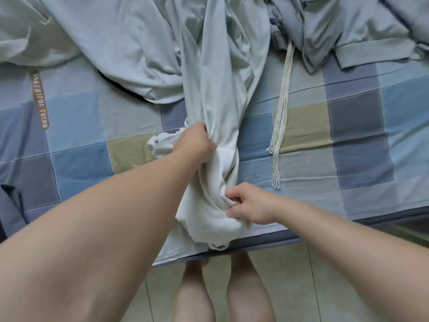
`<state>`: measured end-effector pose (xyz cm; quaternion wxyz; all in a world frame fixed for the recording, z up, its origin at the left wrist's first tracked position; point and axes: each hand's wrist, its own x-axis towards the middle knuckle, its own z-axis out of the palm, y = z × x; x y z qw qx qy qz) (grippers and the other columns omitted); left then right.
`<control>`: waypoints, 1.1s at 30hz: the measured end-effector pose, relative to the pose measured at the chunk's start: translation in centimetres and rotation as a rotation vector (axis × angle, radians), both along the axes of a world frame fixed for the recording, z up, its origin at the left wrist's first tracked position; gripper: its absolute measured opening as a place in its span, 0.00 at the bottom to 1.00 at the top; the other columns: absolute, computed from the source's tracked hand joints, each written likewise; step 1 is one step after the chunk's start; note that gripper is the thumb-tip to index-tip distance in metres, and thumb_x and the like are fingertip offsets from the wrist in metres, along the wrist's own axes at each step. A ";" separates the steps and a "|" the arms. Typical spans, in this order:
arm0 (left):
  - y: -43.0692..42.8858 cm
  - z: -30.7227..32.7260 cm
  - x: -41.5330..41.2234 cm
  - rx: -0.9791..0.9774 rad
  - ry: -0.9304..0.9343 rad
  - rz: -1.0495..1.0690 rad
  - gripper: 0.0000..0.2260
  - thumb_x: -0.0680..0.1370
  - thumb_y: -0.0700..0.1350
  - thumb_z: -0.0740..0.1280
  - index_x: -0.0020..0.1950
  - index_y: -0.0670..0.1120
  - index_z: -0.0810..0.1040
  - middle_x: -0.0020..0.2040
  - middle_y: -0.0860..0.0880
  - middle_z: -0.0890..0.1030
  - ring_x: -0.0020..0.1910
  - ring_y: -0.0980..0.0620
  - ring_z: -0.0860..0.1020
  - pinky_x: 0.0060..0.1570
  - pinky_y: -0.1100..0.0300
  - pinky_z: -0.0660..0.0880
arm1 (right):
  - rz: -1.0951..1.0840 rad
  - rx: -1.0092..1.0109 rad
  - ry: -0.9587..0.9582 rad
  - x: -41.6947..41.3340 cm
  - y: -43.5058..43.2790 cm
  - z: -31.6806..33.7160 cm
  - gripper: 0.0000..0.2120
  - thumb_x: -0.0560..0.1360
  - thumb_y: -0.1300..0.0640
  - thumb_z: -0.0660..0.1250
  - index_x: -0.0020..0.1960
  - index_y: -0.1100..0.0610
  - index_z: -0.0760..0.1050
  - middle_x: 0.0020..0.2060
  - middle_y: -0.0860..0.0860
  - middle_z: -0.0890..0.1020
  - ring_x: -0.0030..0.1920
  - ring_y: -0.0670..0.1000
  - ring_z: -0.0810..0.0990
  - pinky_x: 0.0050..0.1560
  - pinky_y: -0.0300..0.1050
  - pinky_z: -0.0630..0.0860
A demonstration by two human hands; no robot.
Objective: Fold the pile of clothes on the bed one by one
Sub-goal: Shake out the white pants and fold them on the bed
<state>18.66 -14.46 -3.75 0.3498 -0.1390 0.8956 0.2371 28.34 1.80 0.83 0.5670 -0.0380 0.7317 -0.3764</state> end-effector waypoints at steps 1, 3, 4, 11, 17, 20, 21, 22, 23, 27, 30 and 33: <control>0.0 -0.2 0.1 0.034 0.001 -0.011 0.12 0.75 0.45 0.68 0.58 0.45 0.77 0.52 0.46 0.81 0.57 0.43 0.78 0.48 0.57 0.69 | -0.018 -0.016 -0.040 -0.5 0.6 0.1 0.21 0.75 0.62 0.71 0.32 0.53 0.62 0.28 0.42 0.62 0.28 0.43 0.59 0.31 0.40 0.59; 0.1 -0.2 0.1 0.087 -0.037 -0.007 0.07 0.76 0.40 0.68 0.53 0.46 0.81 0.46 0.47 0.80 0.50 0.45 0.79 0.43 0.61 0.67 | -0.216 -0.025 -0.058 -1.8 1.7 -0.1 0.07 0.76 0.62 0.72 0.39 0.57 0.78 0.32 0.43 0.74 0.30 0.40 0.69 0.34 0.33 0.66; 0.2 0.0 0.2 0.129 -0.075 -0.002 0.04 0.76 0.40 0.69 0.50 0.47 0.81 0.43 0.48 0.80 0.46 0.46 0.79 0.40 0.62 0.68 | -0.383 -0.003 -0.016 -2.7 2.0 -0.5 0.02 0.76 0.61 0.73 0.48 0.59 0.83 0.37 0.45 0.79 0.35 0.39 0.75 0.37 0.30 0.69; 0.0 2.4 4.6 0.477 -0.601 -0.085 0.09 0.74 0.38 0.76 0.36 0.48 0.80 0.31 0.51 0.76 0.33 0.51 0.73 0.37 0.63 0.70 | -0.981 0.154 0.018 -11.4 1.8 -4.5 0.35 0.74 0.43 0.74 0.74 0.56 0.67 0.64 0.50 0.78 0.59 0.52 0.79 0.60 0.47 0.76; -0.3 3.6 6.3 0.468 -0.731 -0.121 0.05 0.73 0.50 0.77 0.44 0.50 0.85 0.30 0.57 0.71 0.30 0.50 0.73 0.34 0.64 0.70 | -1.000 0.188 0.147 -12.0 0.7 -5.4 0.14 0.77 0.61 0.69 0.62 0.54 0.74 0.55 0.51 0.81 0.48 0.51 0.80 0.51 0.43 0.76; -0.8 3.4 4.5 0.384 -0.204 0.115 0.05 0.76 0.43 0.73 0.42 0.50 0.80 0.35 0.55 0.80 0.39 0.52 0.79 0.36 0.63 0.72 | -0.931 0.045 0.170 -11.1 1.3 -2.6 0.11 0.77 0.63 0.67 0.52 0.48 0.79 0.47 0.43 0.84 0.47 0.47 0.83 0.44 0.39 0.79; -1.1 3.8 3.6 0.299 -0.004 0.163 0.04 0.76 0.41 0.71 0.45 0.50 0.79 0.40 0.54 0.81 0.45 0.51 0.80 0.42 0.61 0.74 | -0.909 0.005 0.159 -10.8 1.6 -1.2 0.11 0.77 0.63 0.67 0.50 0.47 0.80 0.47 0.44 0.85 0.49 0.48 0.84 0.47 0.40 0.80; -1.4 4.4 2.6 0.243 0.142 0.207 0.07 0.76 0.40 0.69 0.51 0.49 0.78 0.48 0.52 0.82 0.51 0.49 0.80 0.48 0.58 0.75 | -0.897 -0.037 0.146 -10.6 2.0 0.3 0.11 0.78 0.63 0.67 0.50 0.47 0.81 0.48 0.45 0.86 0.51 0.49 0.85 0.51 0.42 0.80; -1.6 5.3 1.6 0.241 0.222 0.267 0.13 0.76 0.41 0.69 0.59 0.49 0.75 0.55 0.50 0.80 0.55 0.49 0.79 0.53 0.55 0.75 | -0.890 -0.081 0.133 -10.3 2.4 2.0 0.10 0.79 0.62 0.66 0.51 0.48 0.81 0.49 0.46 0.87 0.51 0.49 0.85 0.53 0.43 0.80; -1.9 11.6 -2.2 0.627 0.010 0.860 0.22 0.78 0.57 0.69 0.69 0.51 0.72 0.64 0.50 0.79 0.55 0.47 0.83 0.52 0.54 0.78 | -0.812 -0.194 0.151 -9.3 3.2 11.5 0.09 0.83 0.54 0.63 0.54 0.52 0.82 0.46 0.46 0.87 0.46 0.43 0.85 0.44 0.35 0.79; -1.9 18.2 -2.5 0.963 -0.393 0.999 0.31 0.76 0.69 0.66 0.66 0.45 0.79 0.65 0.47 0.78 0.62 0.43 0.80 0.66 0.46 0.75 | -0.713 -0.187 0.232 -7.7 2.5 20.0 0.14 0.83 0.47 0.61 0.52 0.53 0.83 0.45 0.47 0.86 0.45 0.44 0.83 0.45 0.36 0.78; -2.4 24.7 -0.4 1.039 -0.487 0.890 0.31 0.78 0.64 0.66 0.69 0.41 0.77 0.65 0.39 0.80 0.65 0.40 0.79 0.68 0.45 0.72 | -0.629 -0.187 0.282 -5.4 1.0 27.9 0.15 0.81 0.46 0.61 0.46 0.51 0.83 0.39 0.43 0.84 0.39 0.40 0.81 0.38 0.32 0.76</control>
